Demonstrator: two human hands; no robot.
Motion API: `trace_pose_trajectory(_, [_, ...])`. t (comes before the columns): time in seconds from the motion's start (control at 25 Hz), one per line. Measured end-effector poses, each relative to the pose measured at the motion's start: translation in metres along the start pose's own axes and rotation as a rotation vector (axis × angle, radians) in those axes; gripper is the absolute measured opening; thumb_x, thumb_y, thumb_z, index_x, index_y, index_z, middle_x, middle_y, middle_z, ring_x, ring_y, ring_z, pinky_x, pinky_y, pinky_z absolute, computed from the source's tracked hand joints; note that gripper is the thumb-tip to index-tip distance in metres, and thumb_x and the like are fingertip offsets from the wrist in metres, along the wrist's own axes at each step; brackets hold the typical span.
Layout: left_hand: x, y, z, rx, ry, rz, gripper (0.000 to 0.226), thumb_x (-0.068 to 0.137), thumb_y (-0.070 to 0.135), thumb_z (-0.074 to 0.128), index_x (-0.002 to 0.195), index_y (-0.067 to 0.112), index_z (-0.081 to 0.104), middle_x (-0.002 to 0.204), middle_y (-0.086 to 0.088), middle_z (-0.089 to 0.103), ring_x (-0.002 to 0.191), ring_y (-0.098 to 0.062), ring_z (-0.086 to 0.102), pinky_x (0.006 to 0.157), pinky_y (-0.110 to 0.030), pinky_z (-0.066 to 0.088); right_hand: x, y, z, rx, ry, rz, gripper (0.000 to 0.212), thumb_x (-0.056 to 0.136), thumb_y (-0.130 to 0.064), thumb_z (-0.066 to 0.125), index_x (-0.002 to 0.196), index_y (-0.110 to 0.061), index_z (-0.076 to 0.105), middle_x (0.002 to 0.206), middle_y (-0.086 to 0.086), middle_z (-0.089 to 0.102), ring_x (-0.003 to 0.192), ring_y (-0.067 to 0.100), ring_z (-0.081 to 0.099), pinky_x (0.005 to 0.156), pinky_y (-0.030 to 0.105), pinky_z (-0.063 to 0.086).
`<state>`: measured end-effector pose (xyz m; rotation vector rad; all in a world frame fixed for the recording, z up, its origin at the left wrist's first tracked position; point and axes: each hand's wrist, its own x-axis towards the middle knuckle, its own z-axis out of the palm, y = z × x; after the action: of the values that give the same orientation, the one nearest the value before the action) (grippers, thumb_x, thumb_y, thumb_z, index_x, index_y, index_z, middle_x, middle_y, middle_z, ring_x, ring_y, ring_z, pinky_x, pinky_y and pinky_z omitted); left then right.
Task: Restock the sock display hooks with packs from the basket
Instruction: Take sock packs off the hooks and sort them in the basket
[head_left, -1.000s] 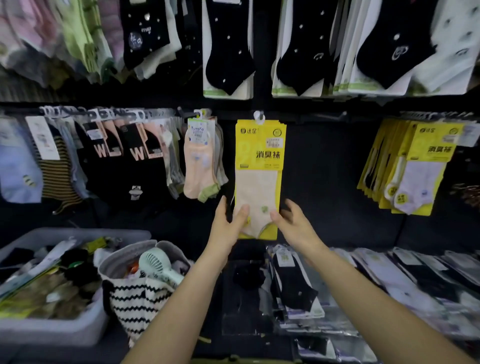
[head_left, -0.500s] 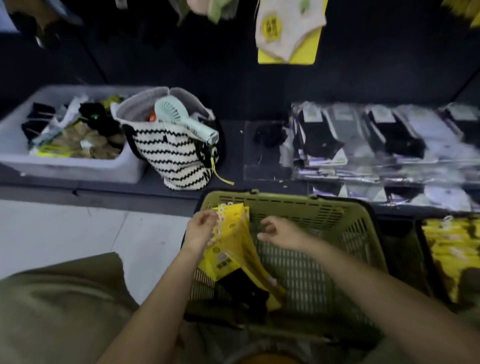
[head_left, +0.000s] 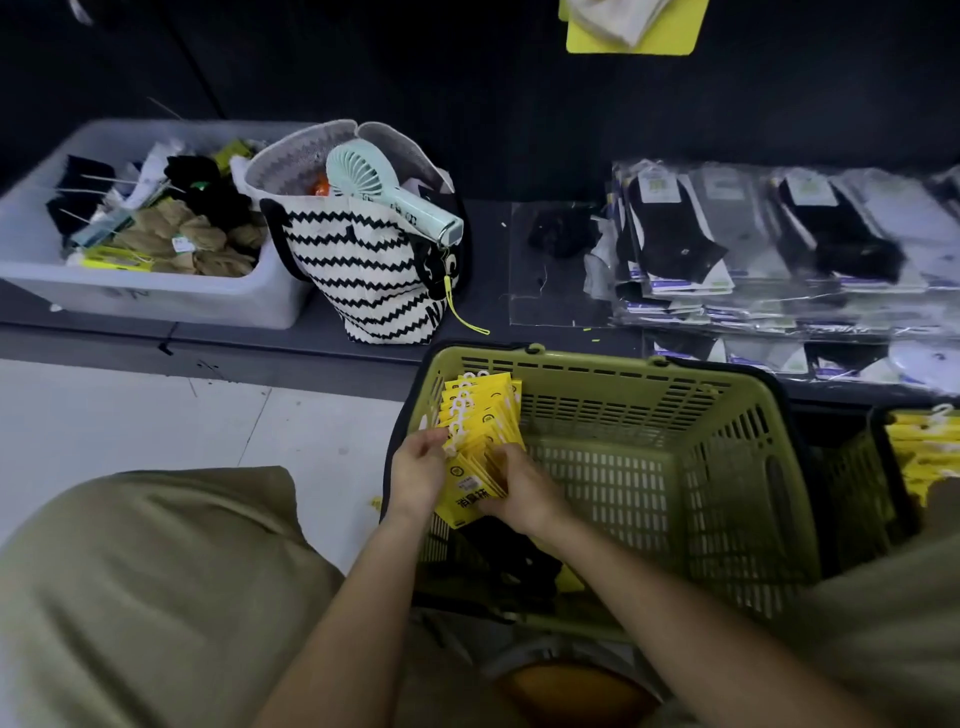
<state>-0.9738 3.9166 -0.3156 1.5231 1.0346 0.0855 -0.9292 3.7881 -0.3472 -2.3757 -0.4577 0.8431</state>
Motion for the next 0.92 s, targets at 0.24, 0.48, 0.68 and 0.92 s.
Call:
trace_pose_trajectory(0.24, [0.0, 0.007, -0.001, -0.022, -0.014, -0.024, 0.02, 0.091, 0.004, 0.049, 0.086, 0.018, 0.063, 0.106, -0.005, 0.063, 0.106, -0.024, 0.057, 0.086, -0.031, 0.046, -0.001, 0.006, -0.001, -0.038, 0.024, 0.04, 0.074, 0.066, -0.043, 0.08, 0.128, -0.023, 0.045, 0.129, 0.001, 0.05, 0.118, 0.023, 0.05, 0.094, 0.036, 0.044])
trace_pose_trajectory(0.48, [0.0, 0.024, 0.01, -0.144, -0.06, 0.026, 0.028, 0.091, -0.004, 0.04, 0.096, 0.013, 0.063, 0.123, -0.013, 0.059, 0.114, -0.027, 0.054, 0.093, -0.04, 0.049, -0.007, 0.046, -0.044, 0.415, -0.037, 0.157, 0.051, 0.074, -0.017, 0.078, 0.118, -0.017, 0.053, 0.118, 0.002, 0.064, 0.104, 0.014, 0.059, 0.092, 0.03, 0.046])
trace_pose_trajectory(0.68, [-0.015, 0.012, 0.056, 0.407, -0.568, 0.035, 0.061, 0.082, 0.005, 0.063, 0.137, 0.012, 0.036, 0.134, 0.001, 0.047, 0.125, -0.02, 0.044, 0.099, -0.03, 0.039, -0.022, 0.075, -0.089, 0.634, 0.019, 0.161, 0.029, 0.079, -0.012, 0.072, 0.099, -0.027, 0.057, 0.1, -0.009, 0.066, 0.091, 0.003, 0.061, 0.079, 0.018, 0.045])
trace_pose_trajectory(0.92, [-0.023, 0.02, 0.102, 0.214, -0.481, 0.143, 0.068, 0.078, 0.02, 0.074, 0.133, 0.009, 0.035, 0.125, -0.001, 0.051, 0.116, -0.015, 0.049, 0.092, -0.026, 0.041, -0.029, 0.088, -0.121, 0.738, 0.115, 0.047, 0.033, 0.082, -0.001, 0.067, 0.108, -0.018, 0.055, 0.107, 0.004, 0.066, 0.097, 0.013, 0.062, 0.088, 0.026, 0.048])
